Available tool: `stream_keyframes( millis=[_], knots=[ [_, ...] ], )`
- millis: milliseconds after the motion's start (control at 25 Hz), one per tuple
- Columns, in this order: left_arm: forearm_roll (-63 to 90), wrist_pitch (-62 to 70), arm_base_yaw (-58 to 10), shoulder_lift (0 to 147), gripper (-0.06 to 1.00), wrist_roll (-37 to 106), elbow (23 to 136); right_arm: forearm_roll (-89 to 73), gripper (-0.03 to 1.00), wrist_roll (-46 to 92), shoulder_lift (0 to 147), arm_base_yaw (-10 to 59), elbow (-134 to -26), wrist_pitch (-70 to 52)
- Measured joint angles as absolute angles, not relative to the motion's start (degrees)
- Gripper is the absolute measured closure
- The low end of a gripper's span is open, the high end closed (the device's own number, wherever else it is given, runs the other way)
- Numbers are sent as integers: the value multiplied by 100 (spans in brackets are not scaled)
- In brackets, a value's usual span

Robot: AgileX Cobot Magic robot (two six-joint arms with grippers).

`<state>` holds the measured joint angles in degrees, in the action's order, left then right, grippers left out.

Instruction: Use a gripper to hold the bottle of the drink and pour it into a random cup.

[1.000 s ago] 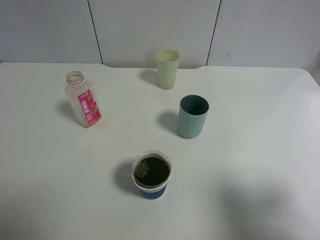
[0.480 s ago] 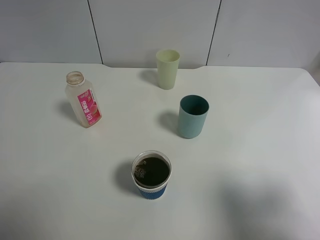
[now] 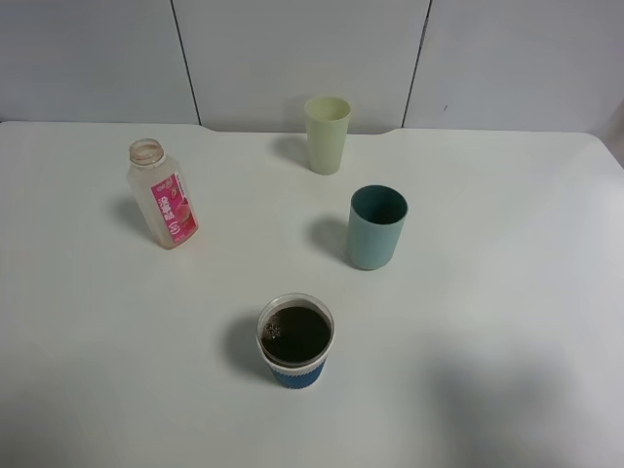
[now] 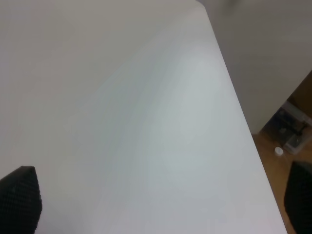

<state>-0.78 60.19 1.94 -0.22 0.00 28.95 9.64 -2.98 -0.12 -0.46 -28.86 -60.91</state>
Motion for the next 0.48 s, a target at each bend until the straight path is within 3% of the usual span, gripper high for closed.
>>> stream_keyframes(
  millis=[480],
  knots=[
    [-78, 6019, 194, -22, -4, 0, 2895, 964, -2, -298, -12, -46, -2886, -6091]
  ],
)
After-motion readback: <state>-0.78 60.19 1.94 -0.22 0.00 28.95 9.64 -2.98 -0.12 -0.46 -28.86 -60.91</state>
